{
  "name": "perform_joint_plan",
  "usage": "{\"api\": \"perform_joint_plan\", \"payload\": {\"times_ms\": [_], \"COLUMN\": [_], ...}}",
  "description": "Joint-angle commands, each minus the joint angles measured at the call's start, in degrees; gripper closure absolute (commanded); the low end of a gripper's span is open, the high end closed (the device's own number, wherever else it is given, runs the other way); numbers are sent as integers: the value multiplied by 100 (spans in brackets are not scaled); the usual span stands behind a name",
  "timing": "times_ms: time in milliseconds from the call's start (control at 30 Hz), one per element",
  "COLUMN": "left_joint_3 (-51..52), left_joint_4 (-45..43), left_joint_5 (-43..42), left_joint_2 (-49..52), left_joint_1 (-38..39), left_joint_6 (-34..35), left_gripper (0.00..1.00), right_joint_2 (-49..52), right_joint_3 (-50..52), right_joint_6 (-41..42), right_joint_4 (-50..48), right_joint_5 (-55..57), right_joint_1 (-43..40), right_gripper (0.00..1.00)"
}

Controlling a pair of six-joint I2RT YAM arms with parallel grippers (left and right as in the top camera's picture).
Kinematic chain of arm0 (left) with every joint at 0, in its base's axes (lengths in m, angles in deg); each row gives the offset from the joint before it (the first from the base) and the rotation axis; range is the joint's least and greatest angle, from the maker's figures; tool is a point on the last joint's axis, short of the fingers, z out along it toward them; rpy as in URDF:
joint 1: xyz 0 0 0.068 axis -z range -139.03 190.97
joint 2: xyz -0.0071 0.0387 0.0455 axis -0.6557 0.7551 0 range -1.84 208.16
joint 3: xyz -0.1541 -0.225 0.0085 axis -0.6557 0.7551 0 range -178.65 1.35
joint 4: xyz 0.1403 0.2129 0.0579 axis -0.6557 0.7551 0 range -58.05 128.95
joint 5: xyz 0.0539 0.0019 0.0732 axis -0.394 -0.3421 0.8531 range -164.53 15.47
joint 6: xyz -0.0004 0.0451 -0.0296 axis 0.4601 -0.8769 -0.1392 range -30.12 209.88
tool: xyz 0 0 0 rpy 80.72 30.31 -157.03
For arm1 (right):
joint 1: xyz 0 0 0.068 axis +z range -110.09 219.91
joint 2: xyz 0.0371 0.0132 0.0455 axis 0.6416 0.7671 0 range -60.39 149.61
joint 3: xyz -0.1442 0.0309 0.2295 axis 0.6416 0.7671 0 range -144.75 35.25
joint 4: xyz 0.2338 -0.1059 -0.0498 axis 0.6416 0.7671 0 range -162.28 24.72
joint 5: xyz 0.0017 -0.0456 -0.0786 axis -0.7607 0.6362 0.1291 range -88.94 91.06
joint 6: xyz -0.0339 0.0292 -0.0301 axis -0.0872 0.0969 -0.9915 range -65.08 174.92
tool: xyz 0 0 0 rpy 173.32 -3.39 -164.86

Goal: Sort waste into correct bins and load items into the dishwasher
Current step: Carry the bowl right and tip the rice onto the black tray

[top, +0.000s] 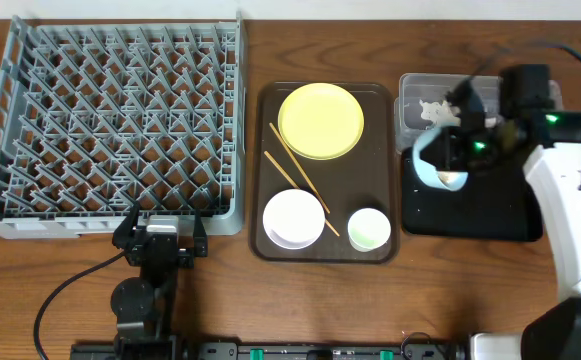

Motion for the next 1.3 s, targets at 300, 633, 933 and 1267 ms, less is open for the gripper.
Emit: {"api": "perform_joint_plan", "payload": {"times_ms": [300,633,933,1267], "left_joint_3": [83,83,83,83], "left_joint_4": [205,205,205,205], "left_joint_5": [-85,-85,-85,-85], "left_joint_2": [-15,-15,-15,-15], "left_joint_1": [17,17,17,17], "left_joint_6": [-52,-52,-52,-52], "left_gripper": [1,1,1,1], "right_joint_2": [-61,-11,304,452], "right_joint_3": [1711,2269,2983,3191], "right_joint_6": [-363,-136,-142,181], "right_joint_4": [-1375,-2107,-3414,-3762], "right_joint_5": [-3718,-4454,-5246,-5576], "right_joint_1": [-1539,-2474,-3136,-3401], "right_gripper": [99,99,99,98]}}
